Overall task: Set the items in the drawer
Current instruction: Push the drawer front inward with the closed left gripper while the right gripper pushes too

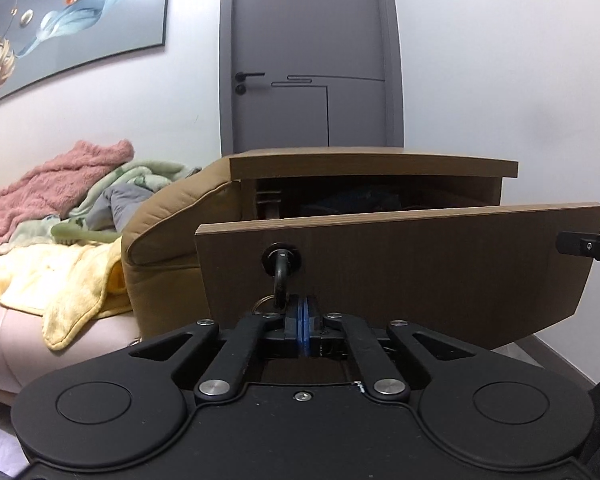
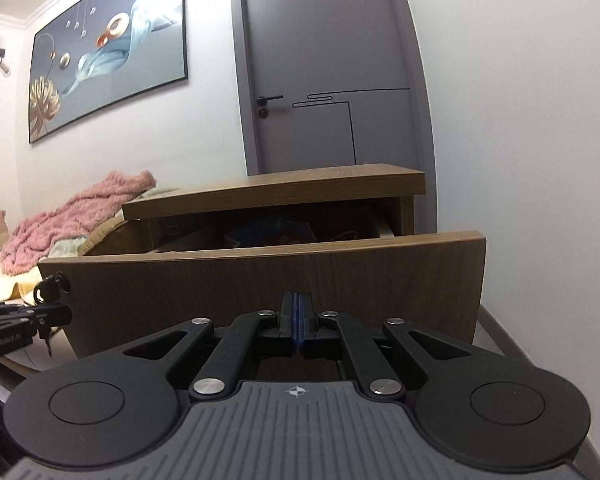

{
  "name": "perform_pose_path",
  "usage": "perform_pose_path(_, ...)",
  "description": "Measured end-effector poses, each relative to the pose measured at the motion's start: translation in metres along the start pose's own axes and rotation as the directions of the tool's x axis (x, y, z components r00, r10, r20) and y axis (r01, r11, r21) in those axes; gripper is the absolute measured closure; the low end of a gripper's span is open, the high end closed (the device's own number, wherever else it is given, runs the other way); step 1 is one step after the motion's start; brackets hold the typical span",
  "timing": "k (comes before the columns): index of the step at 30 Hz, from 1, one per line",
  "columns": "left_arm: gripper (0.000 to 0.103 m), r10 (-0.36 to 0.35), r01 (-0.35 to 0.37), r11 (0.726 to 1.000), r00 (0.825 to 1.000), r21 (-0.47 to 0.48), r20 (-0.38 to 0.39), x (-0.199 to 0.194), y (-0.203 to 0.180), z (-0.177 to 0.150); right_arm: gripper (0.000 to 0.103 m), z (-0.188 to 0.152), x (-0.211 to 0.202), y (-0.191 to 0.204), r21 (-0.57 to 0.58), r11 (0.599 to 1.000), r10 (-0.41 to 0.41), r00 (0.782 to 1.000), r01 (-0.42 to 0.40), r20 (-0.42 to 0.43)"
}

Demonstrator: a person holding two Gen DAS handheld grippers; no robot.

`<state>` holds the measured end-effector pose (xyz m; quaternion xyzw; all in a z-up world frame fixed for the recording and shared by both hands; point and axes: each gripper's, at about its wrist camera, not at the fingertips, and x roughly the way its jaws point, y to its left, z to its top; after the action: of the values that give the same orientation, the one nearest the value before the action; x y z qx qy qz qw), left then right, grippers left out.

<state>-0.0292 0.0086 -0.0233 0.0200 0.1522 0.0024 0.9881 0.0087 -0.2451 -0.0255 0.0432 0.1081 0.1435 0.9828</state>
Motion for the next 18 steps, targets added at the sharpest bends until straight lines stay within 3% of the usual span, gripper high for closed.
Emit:
perform_pose_path(8, 0.101, 0.004, -0.007, 0.999, 0.997, -0.051, -0.074, 0.015, 0.006, 0.010, 0.102, 0.001, 0.005, -0.004, 0.010, 1.000, 0.005, 1.000, -0.005, -0.021)
perform_pose_path(18, 0.101, 0.020, -0.024, 0.999, 0.996, -0.044, -0.090, 0.021, 0.004, 0.013, 0.102, 0.001, 0.007, -0.009, 0.014, 1.000, 0.013, 1.000, -0.012, -0.027)
